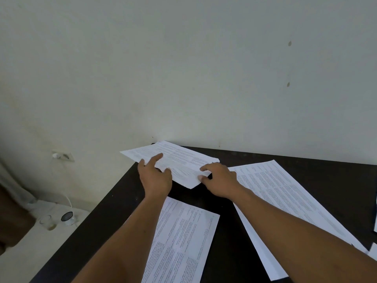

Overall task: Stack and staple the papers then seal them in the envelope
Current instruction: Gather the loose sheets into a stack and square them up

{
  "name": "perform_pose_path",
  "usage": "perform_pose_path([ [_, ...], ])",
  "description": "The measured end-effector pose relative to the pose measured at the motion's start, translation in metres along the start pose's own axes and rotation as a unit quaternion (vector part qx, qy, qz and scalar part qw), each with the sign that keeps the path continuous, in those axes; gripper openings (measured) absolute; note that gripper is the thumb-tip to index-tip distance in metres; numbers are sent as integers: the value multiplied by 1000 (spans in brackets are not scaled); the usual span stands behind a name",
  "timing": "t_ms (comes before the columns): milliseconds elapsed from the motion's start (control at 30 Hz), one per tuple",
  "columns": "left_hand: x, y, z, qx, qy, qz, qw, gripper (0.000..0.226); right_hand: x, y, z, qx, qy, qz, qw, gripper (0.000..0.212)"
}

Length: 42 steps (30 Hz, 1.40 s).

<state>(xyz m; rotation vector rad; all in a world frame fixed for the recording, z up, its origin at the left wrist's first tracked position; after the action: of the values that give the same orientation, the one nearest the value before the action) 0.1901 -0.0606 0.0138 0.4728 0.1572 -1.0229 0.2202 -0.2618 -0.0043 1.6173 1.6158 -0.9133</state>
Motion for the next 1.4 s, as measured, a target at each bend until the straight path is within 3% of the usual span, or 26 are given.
perform_pose_path([
  [167,-11,11,2,-85,-90,54,991,61,-17,11,-2,23,92,-11,995,35],
  [267,-14,11,-3,-132,-182,54,973,53,-24,9,-4,24,140,-28,989,34],
  [533,-18,0,18,-171,-331,-65,926,34,-54,-8,13,80,248,-29,965,32],
  [700,-27,-19,55,-164,-406,-155,886,36,-87,-47,30,148,360,-179,904,36],
  [800,-24,-33,85,-142,-428,-216,866,34,-111,-76,34,149,408,-207,877,42],
  [900,-16,-53,118,-123,-412,-251,867,32,-145,-100,38,110,450,-176,869,25],
  [967,-8,-68,137,-113,-398,-258,873,30,-173,-112,46,92,445,-118,883,17],
  [1100,17,-97,167,-89,-368,-293,878,30,-230,-143,68,76,383,-6,921,15],
  [1233,56,-125,193,-33,-314,-348,882,41,-264,-173,101,65,348,54,934,12],
  [1400,116,-157,206,2,-286,-361,887,38,-279,-205,177,142,325,137,925,16],
])
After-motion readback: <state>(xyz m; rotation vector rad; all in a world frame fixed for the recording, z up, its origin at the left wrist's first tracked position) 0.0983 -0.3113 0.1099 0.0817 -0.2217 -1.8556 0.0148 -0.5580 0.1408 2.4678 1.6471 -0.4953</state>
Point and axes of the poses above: each hand's wrist, its own y-axis towards the middle knuckle, its own x-axis out of the palm, z = x × y, the point moved 4 cm from there along y, towards the middle knuckle, and after that the axes turned 10 degrees about x, right-handed, at the moved point
